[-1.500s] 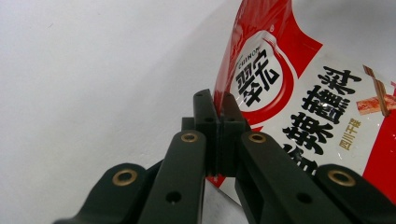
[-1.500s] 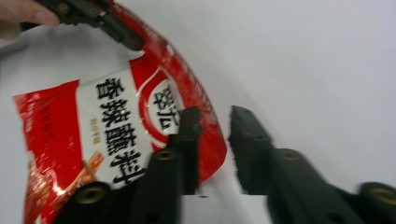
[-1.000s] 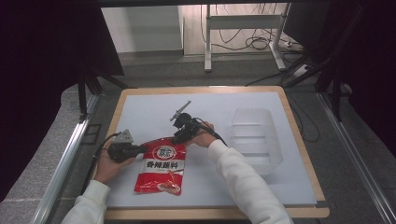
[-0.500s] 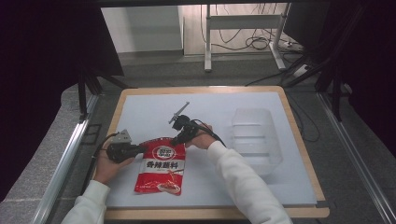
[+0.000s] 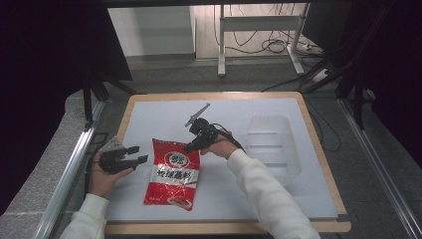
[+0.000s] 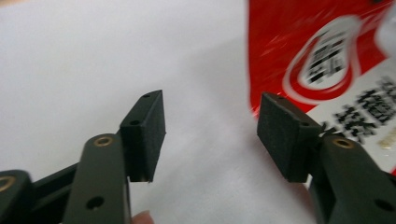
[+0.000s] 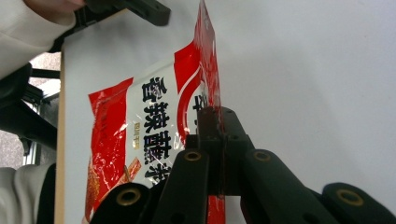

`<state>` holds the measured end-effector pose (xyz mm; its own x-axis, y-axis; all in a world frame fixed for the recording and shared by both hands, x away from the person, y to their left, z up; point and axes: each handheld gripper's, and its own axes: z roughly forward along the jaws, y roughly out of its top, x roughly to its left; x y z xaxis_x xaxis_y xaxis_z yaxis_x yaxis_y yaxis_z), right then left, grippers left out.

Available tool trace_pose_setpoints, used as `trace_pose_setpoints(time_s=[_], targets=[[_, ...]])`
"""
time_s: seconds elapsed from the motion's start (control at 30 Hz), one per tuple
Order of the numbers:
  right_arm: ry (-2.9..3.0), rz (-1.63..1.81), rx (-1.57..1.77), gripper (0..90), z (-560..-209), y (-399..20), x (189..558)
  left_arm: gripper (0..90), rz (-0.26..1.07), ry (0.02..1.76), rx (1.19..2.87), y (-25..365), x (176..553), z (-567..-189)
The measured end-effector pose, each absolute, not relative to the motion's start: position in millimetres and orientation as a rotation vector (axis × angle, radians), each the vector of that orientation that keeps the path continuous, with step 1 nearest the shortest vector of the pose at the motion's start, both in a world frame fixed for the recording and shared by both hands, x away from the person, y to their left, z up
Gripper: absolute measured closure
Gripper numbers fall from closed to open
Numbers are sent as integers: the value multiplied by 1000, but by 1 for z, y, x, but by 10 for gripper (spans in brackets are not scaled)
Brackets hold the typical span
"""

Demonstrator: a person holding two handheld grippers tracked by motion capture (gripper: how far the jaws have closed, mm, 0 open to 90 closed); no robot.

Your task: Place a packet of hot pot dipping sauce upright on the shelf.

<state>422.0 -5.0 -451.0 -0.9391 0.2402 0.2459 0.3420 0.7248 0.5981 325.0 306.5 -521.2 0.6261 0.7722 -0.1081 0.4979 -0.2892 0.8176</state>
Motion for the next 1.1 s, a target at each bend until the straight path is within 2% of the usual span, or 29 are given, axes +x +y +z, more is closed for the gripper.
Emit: trace_pose_setpoints(time_s=[0.23, 1.1], targets=[[-2775, -1041, -451, 893, -435, -13, 414, 358, 361, 1043, 1967, 304, 328, -525], [-2782, -1137, -280, 895, -367, -10, 371, 328, 345, 1056, 1959, 305, 328, -525]])
